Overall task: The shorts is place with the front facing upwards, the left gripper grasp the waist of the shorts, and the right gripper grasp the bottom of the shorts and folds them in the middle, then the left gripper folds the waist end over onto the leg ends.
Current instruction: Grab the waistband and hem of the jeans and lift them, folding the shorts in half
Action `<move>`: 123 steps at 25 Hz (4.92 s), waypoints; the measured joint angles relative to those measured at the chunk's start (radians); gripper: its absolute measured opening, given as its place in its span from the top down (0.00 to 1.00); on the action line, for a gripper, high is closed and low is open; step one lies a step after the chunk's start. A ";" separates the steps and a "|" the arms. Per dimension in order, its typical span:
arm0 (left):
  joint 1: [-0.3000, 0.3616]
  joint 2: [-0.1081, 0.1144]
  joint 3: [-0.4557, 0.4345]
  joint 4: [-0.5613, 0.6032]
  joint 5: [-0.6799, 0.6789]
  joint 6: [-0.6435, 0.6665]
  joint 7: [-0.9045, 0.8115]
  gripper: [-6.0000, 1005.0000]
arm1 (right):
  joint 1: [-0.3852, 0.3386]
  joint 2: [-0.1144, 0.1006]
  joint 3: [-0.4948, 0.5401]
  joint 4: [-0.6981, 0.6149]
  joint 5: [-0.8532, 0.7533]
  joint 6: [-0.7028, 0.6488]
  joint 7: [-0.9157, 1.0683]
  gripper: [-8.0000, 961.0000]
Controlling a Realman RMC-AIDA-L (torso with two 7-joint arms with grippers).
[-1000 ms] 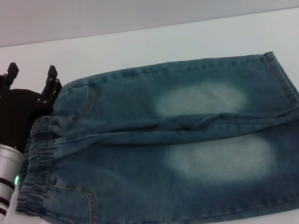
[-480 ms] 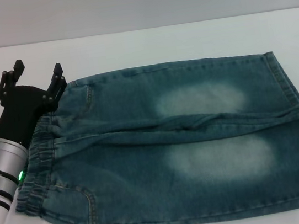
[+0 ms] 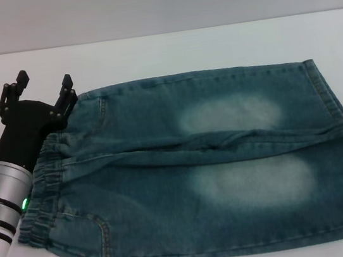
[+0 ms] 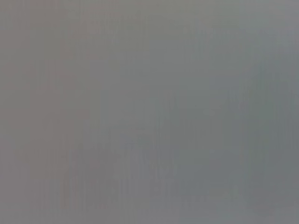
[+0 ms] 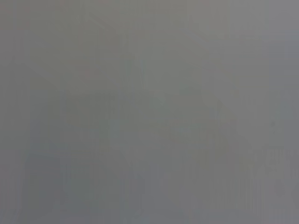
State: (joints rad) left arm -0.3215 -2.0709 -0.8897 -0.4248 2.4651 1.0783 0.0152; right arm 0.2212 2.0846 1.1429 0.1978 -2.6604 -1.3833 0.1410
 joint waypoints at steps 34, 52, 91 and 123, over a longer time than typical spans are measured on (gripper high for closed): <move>0.187 0.014 -0.610 -1.185 0.229 -1.899 0.146 0.20 | -0.408 -0.050 0.397 1.608 -0.081 1.970 0.054 0.22; 0.258 0.015 -0.688 -1.341 0.332 -2.384 0.030 0.21 | -0.447 -0.012 0.431 1.706 -0.033 2.258 -0.010 0.23; 0.175 0.009 -0.529 -1.341 0.408 -2.574 -0.187 0.36 | -0.349 -0.015 0.502 1.645 -0.057 2.255 -0.091 0.26; 0.121 0.012 -0.515 -1.345 0.409 -2.589 -0.177 0.95 | -0.404 -0.010 0.442 1.716 0.055 2.549 -0.138 0.28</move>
State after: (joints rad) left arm -0.2004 -2.0587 -1.4051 -1.7695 2.8741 -1.5110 -0.1613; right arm -0.1825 2.0751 1.5853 1.9140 -2.6054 1.1659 0.0026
